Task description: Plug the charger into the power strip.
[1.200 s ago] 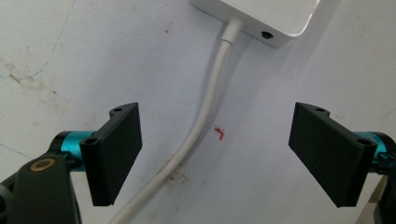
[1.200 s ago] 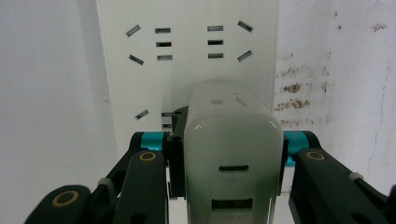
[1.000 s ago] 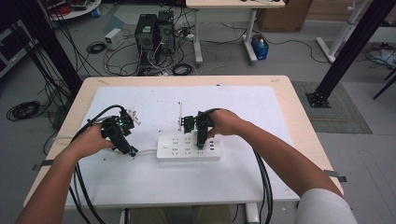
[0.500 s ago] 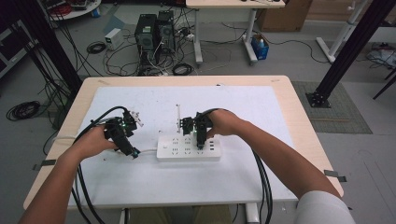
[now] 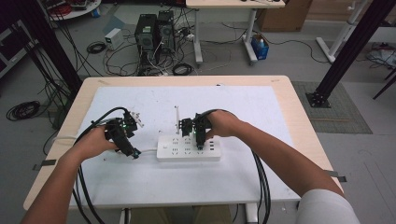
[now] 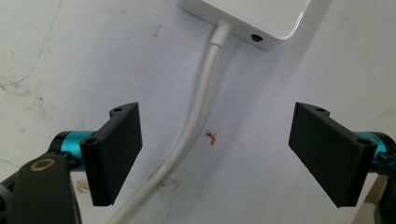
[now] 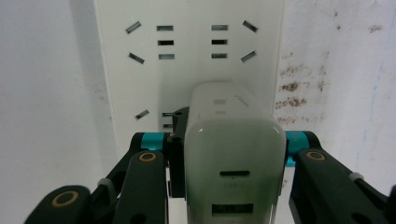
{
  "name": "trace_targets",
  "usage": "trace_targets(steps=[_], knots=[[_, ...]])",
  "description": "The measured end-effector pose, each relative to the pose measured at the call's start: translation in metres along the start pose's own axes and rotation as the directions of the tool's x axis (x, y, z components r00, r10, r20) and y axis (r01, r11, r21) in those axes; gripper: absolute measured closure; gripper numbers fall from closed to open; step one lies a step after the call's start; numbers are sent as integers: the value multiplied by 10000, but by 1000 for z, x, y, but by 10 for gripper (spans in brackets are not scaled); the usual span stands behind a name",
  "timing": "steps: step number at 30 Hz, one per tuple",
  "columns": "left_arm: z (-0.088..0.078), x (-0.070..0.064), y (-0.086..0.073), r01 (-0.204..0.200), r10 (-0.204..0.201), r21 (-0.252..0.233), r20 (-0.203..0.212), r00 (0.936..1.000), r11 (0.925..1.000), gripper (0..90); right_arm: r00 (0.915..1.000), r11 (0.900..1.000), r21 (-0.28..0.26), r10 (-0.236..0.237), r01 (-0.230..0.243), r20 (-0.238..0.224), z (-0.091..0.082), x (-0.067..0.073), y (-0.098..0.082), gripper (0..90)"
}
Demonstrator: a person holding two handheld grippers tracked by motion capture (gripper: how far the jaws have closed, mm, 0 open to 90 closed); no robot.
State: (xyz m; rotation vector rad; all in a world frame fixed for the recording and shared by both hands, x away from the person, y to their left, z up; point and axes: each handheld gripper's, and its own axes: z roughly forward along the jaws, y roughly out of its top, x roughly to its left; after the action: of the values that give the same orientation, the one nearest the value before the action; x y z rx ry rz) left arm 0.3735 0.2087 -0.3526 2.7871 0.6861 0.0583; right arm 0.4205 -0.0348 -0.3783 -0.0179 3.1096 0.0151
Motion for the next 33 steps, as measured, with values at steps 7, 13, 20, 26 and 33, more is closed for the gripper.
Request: trace_targets(steps=[7,13,20,26,33], knots=[[0,-1,-5,163,-163,-148,17,9999,9998,175,9992,9998,0,212,-213,-353,0,-5,0,621],[-1,-1,-5,116,-116,-164,6,9999,9998,175,9989,9996,-22,265,-266,-381,0,-5,0,618],[-5,2,-8,-26,25,-54,-64,10000,10000,175,9877,9829,-1207,1290,-1392,-883,-7,-9,-16,239],[-6,0,-9,162,-165,-332,-75,9998,9993,175,9720,9252,-2981,2227,-2349,-748,-32,-15,-43,128],[-11,-1,-8,203,-212,-422,-223,9995,9989,174,9441,8614,-3978,3273,-3158,-407,-61,-12,-87,128]])
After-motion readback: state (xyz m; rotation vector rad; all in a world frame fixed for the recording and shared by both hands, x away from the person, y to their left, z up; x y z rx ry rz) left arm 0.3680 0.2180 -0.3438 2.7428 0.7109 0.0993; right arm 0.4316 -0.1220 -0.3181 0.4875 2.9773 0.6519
